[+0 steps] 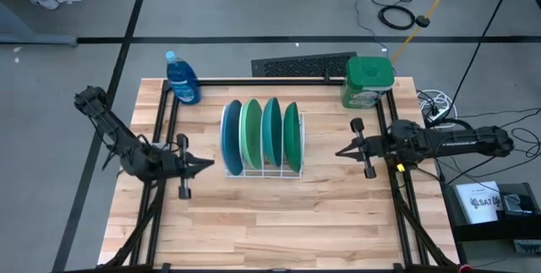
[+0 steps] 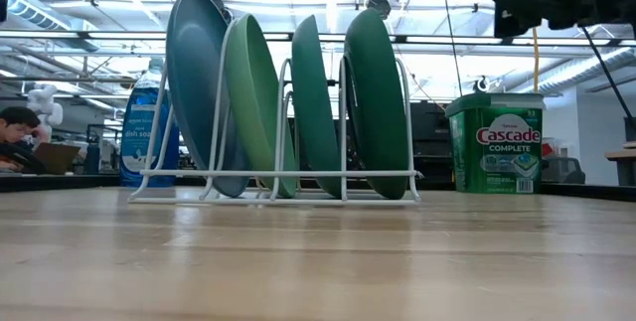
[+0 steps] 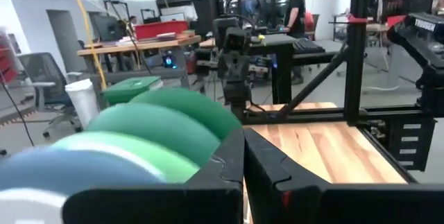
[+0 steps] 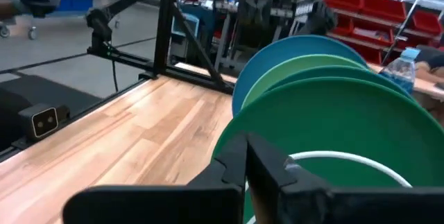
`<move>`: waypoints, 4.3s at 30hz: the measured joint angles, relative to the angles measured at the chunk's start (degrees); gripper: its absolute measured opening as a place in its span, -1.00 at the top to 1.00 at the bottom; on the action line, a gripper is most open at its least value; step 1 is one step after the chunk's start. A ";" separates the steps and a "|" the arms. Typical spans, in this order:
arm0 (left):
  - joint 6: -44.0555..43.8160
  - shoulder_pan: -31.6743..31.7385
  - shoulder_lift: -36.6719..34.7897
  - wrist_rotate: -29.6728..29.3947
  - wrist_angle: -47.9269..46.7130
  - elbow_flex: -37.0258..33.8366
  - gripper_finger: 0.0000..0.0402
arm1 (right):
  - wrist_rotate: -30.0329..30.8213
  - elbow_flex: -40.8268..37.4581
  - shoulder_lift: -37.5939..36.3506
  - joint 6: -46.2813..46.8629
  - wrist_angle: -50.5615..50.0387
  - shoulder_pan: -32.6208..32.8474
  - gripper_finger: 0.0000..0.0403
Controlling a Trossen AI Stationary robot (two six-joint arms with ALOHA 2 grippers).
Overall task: Sort dishes
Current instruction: Return to Home Position
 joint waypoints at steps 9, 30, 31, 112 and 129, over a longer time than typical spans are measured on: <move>-1.09 0.00 -9.53 -1.70 1.65 -9.20 0.99 | 0.37 -3.09 -13.81 0.64 -6.04 -0.59 1.00; -7.12 4.79 -22.70 1.82 -1.03 -21.07 1.00 | 0.67 -7.93 -25.43 0.90 -9.59 -0.87 1.00; -7.12 5.49 -22.72 2.96 -0.81 -21.07 1.00 | 0.56 -8.44 -25.45 0.96 -9.65 -0.87 1.00; -7.01 23.93 -38.46 17.93 -16.71 -21.12 1.00 | 3.23 -14.37 -25.51 8.49 -6.54 -0.87 0.95; -6.99 23.93 -38.46 17.92 -16.71 -21.12 1.00 | 3.17 -14.37 -25.51 8.36 -6.61 -0.87 0.95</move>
